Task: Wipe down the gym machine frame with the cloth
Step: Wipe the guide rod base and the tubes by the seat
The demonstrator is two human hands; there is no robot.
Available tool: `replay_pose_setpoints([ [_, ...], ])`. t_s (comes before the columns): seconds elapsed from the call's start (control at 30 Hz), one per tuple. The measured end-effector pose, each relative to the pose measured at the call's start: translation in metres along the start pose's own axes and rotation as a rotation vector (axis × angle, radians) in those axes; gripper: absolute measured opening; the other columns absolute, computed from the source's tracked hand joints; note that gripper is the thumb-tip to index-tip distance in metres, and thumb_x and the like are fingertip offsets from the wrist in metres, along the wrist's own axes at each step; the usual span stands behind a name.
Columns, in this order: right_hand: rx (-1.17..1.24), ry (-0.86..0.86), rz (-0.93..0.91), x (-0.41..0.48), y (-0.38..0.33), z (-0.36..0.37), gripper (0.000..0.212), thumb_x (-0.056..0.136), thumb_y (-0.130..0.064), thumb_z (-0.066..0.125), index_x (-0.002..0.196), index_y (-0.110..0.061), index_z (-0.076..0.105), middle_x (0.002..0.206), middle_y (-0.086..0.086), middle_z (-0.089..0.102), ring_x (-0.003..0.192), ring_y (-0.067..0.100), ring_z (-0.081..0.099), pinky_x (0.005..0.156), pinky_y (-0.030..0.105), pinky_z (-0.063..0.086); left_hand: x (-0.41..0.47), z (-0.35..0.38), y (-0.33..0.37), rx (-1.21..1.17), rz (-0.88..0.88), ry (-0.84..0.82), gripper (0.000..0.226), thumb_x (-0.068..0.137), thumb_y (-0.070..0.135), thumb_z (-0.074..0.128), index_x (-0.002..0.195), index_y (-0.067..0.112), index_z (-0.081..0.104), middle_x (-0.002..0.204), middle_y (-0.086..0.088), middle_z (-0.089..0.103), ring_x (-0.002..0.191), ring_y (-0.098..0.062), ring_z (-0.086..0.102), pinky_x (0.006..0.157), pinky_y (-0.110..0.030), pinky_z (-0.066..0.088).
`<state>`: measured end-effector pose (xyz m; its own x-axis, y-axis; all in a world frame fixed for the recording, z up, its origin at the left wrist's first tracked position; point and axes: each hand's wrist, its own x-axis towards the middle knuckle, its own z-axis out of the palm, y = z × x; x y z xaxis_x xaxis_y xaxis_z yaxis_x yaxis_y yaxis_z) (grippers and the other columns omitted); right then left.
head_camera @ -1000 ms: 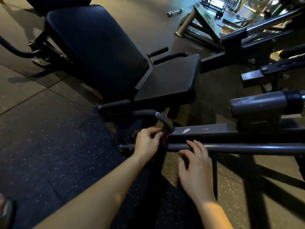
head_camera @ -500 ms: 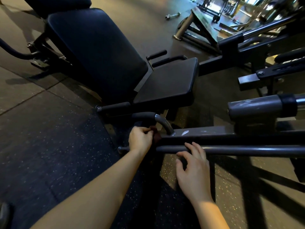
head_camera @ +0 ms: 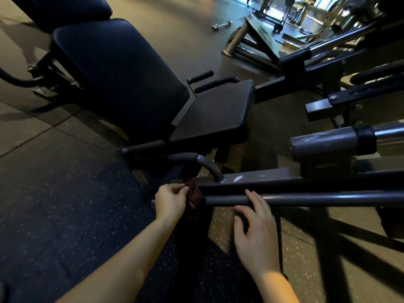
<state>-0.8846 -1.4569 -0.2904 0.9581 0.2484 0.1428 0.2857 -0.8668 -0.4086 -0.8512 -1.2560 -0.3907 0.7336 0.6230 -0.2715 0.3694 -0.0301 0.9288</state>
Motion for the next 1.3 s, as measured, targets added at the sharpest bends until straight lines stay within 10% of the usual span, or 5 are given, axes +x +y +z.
replay_pose_setpoints([
  [0.4, -0.094, 0.262, 0.058, -0.003, 0.012, -0.004, 0.024, 0.091, -0.014, 0.067, 0.113, -0.020, 0.073, 0.147, 0.000, 0.054, 0.143, 0.016, 0.040, 0.117, 0.045, 0.032, -0.060, 0.032, 0.069, 0.263, 0.752, 0.040, 0.019, 0.096, 0.024, 0.068, 0.112, 0.018, 0.077, 0.091, 0.010, 0.051, 0.080, -0.007, 0.053, 0.073, -0.031, 0.053],
  [1.1, -0.092, 0.225, -0.030, -0.006, 0.029, -0.007, 0.027, 0.085, -0.010, 0.071, 0.106, -0.026, 0.071, 0.150, -0.004, 0.052, 0.148, 0.012, 0.033, 0.116, 0.050, 0.033, -0.089, 0.065, 0.101, 0.025, 0.491, -0.187, 0.030, 0.099, 0.021, 0.064, 0.129, 0.022, 0.069, 0.107, 0.016, 0.056, 0.103, 0.000, 0.058, 0.098, -0.023, 0.052],
  [1.3, -0.090, 0.298, -0.056, -0.004, 0.035, -0.013, 0.025, 0.087, -0.007, 0.070, 0.106, -0.023, 0.072, 0.143, -0.004, 0.058, 0.142, 0.008, 0.038, 0.116, 0.046, 0.030, -0.057, 0.047, 0.087, 0.277, 0.392, -0.063, 0.027, 0.097, 0.024, 0.064, 0.122, 0.019, 0.074, 0.108, 0.004, 0.066, 0.105, -0.016, 0.065, 0.099, -0.033, 0.052],
])
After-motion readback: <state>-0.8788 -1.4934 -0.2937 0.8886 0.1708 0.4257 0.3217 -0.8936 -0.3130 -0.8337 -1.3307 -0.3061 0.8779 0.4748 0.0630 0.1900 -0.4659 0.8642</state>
